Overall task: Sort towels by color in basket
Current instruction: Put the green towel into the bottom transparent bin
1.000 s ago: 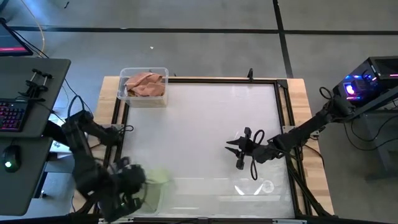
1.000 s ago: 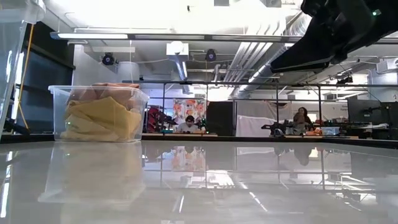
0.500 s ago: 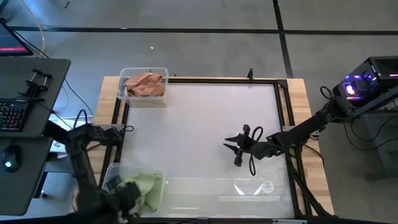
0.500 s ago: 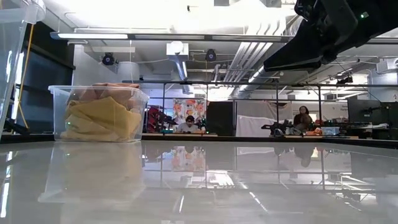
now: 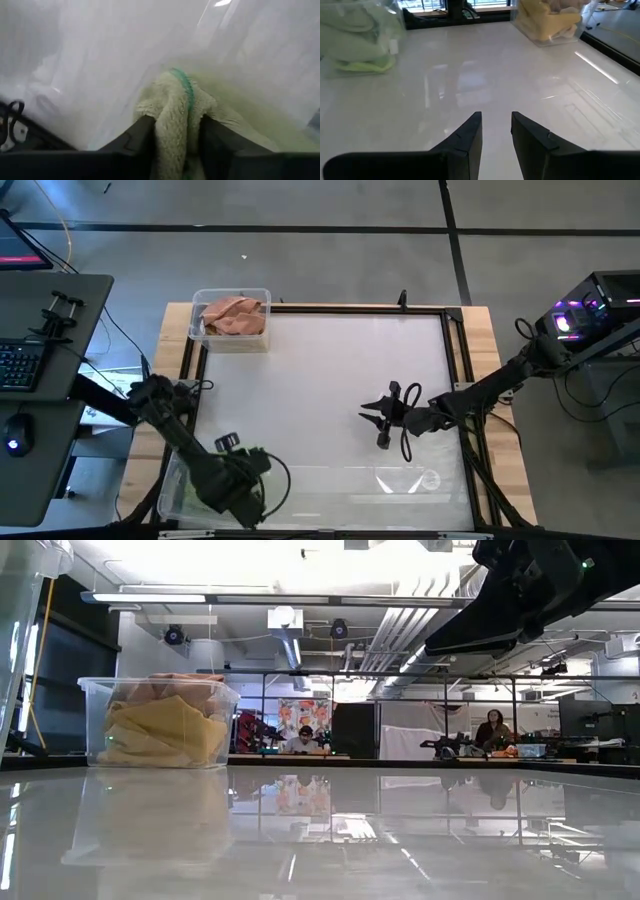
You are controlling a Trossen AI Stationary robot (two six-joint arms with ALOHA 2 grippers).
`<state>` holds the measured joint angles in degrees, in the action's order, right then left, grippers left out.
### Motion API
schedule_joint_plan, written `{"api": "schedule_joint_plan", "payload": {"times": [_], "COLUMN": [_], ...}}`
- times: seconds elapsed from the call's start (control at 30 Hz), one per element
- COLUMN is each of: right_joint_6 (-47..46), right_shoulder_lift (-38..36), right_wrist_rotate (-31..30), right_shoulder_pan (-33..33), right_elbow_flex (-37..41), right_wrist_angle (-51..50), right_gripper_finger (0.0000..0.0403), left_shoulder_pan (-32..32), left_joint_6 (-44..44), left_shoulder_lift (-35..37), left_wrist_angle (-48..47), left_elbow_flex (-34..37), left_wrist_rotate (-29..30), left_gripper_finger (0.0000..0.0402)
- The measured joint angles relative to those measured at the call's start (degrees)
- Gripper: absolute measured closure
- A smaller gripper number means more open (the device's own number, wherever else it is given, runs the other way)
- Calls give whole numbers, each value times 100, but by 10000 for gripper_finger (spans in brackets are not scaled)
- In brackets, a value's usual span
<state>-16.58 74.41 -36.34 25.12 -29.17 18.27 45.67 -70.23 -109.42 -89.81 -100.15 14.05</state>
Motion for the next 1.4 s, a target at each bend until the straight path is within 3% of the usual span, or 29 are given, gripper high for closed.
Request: {"api": "schedule_joint_plan", "payload": {"times": [0.13,0.4,0.63,0.93,1.03,1.2,1.4], "right_joint_6": [14,15,15,15,13,15,13], "right_shoulder_lift": [0,0,0,0,0,0,0], "right_wrist_rotate": [80,81,79,79,79,79,79], "right_shoulder_pan": [2,2,2,2,2,0,0], "right_elbow_flex": [0,0,0,0,0,0,0], "right_wrist_angle": [-1,-3,-3,-3,-3,-1,-2], "right_gripper_finger": [304,304,304,304,304,304,304], "left_shoulder_pan": [-8,545,1127,1120,1044,862,757], "left_joint_6": [-220,-1743,-2796,-2654,-2745,-3002,-2945], "left_shoulder_lift": [309,1111,1495,1488,1486,1574,2163], "left_wrist_angle": [-14,240,367,2347,2620,2621,2635], "left_elbow_flex": [328,730,1010,2245,2709,2949,2952], "left_wrist_rotate": [-202,-512,-397,-344,-357,-738,-794], "left_gripper_finger": [235,178,195,281,297,286,222]}}
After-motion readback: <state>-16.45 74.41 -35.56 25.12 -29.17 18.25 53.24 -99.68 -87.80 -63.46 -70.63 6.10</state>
